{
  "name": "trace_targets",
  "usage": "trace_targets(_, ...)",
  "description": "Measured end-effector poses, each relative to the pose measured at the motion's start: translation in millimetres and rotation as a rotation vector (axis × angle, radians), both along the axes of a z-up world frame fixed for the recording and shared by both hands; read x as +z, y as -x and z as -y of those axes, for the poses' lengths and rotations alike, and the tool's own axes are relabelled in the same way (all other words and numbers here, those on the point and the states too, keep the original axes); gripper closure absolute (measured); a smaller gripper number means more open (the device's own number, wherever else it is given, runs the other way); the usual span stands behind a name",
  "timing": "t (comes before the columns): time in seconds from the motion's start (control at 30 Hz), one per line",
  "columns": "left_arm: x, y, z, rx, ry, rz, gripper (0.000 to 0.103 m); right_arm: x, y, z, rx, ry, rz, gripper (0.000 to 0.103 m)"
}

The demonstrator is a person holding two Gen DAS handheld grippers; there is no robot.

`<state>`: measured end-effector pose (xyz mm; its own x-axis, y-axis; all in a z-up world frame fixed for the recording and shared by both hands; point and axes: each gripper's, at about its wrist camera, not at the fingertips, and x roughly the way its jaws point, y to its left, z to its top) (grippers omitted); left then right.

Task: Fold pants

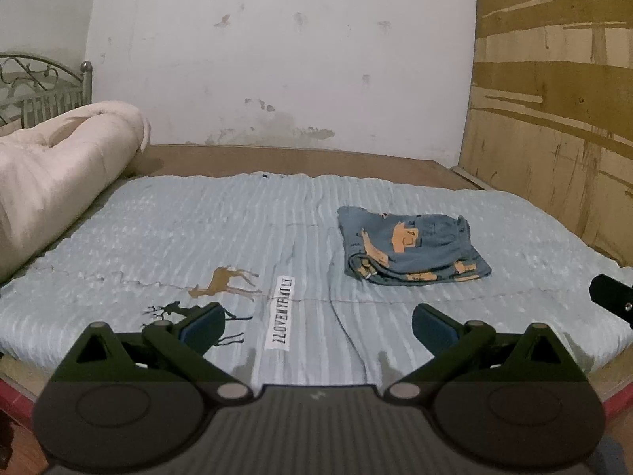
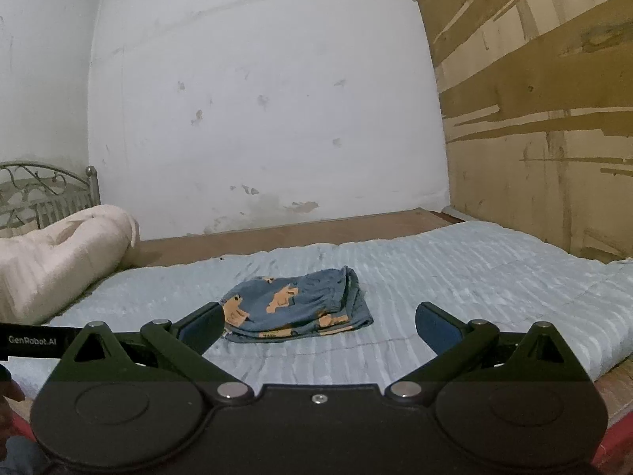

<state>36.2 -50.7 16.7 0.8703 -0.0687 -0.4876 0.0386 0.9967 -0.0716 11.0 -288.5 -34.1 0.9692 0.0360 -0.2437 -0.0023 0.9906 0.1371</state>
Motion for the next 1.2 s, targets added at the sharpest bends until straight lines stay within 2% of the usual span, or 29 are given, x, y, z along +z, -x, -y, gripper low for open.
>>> trace_targets(0.37, -13, -2, 4, -0.015, -0.018, -0.030, 0.001, -17, -2, 2, -0.014, -0.021, -0.033, 0.001)
trace_targets(1.2, -15, -3, 5, -0.021, -0.018, -0.038, 0.001, -20, -4, 5, -0.022, -0.024, -0.040, 0.001)
